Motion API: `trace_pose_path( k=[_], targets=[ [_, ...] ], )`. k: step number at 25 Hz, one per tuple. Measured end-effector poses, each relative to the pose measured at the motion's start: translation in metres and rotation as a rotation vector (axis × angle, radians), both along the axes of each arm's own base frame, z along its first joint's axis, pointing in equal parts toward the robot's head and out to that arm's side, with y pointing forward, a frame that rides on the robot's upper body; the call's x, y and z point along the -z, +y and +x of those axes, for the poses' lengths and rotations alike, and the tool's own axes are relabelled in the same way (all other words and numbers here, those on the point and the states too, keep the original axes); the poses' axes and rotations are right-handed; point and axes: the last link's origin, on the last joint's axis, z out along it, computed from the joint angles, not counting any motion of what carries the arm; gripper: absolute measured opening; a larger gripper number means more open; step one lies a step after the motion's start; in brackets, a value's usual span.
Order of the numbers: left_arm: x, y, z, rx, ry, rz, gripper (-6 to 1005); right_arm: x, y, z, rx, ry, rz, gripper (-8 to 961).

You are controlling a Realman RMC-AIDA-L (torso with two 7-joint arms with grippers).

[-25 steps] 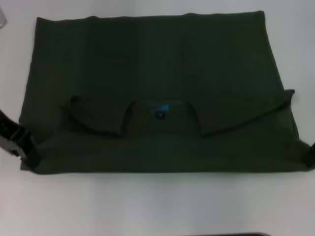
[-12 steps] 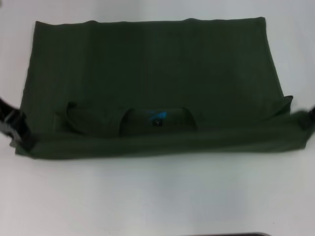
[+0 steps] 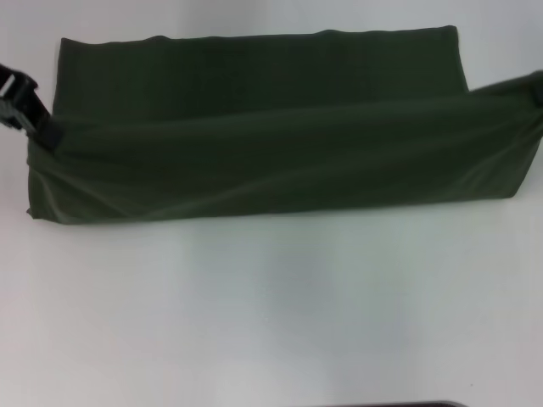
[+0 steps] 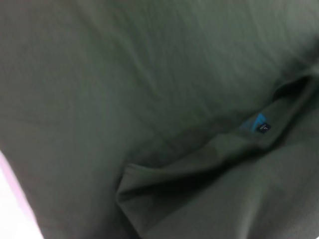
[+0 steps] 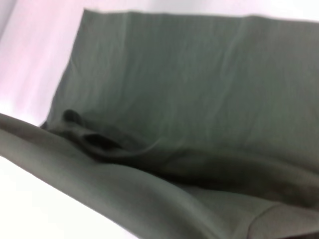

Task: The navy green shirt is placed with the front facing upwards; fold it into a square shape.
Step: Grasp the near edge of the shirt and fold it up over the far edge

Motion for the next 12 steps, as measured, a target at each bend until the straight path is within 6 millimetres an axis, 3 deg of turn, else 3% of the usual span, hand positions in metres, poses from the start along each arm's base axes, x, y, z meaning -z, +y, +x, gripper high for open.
trace_pose_path(
  k=[4, 12],
  targets=[
    [-0.005, 0.003, 0.003, 0.006, -0.004, 0.021, 24, -0.002, 0.000, 0.000, 0.005, 0.002, 0.002, 75],
    [0.010, 0.002, -0.003, -0.001, -0.001, 0.003, 24, 0.007, -0.003, 0.004, 0.020, -0.009, -0.026, 76]
  ],
)
